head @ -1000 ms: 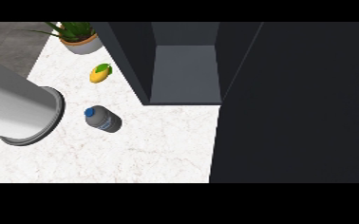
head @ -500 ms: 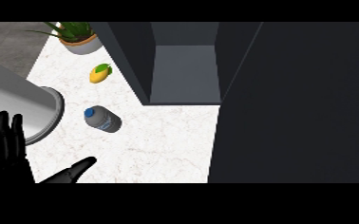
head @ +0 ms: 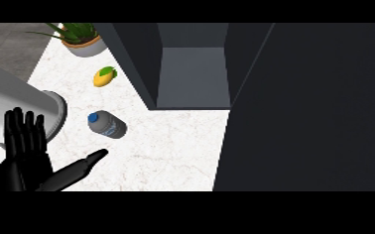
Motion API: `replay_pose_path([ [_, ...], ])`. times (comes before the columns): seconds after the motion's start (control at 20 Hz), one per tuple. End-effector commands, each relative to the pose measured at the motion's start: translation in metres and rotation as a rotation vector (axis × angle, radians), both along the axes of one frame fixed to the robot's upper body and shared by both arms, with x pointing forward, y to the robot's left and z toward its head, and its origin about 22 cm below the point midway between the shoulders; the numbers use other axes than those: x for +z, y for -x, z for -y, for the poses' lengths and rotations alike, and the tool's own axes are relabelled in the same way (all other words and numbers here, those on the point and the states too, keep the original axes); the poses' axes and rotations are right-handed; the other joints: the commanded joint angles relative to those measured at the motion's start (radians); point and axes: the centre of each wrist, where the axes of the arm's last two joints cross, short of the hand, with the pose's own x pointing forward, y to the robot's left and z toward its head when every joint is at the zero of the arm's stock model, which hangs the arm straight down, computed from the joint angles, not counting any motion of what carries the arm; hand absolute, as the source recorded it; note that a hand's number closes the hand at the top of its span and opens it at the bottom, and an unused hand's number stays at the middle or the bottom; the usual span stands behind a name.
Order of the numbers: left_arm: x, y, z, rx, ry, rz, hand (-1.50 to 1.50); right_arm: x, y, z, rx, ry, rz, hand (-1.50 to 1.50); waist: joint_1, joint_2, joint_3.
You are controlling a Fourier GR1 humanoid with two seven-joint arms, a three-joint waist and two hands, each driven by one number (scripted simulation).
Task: Pick up the bottled water, place it into the cabinet and close the cabinet
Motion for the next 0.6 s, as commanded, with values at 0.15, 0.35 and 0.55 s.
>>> replay_pose_path([
  [0.15, -0.04, -0.021, 0.003, -0.032, 0.013, -0.023, -1.5, 0.014, 0.022, 0.013, -0.061, 0.053, 0.068, -1.5, -0.003, 0.0, 0.001],
  [0.35, -0.072, -0.016, 0.011, -0.06, 0.0, -0.028, -1.5, 0.016, 0.023, 0.014, -0.069, 0.037, 0.071, -1.5, -0.002, 0.0, 0.0],
  [0.55, -0.082, -0.04, 0.007, -0.051, 0.002, -0.034, -1.5, 0.014, 0.013, 0.006, -0.066, 0.04, 0.083, -1.5, 0.0, 0.001, 0.0],
])
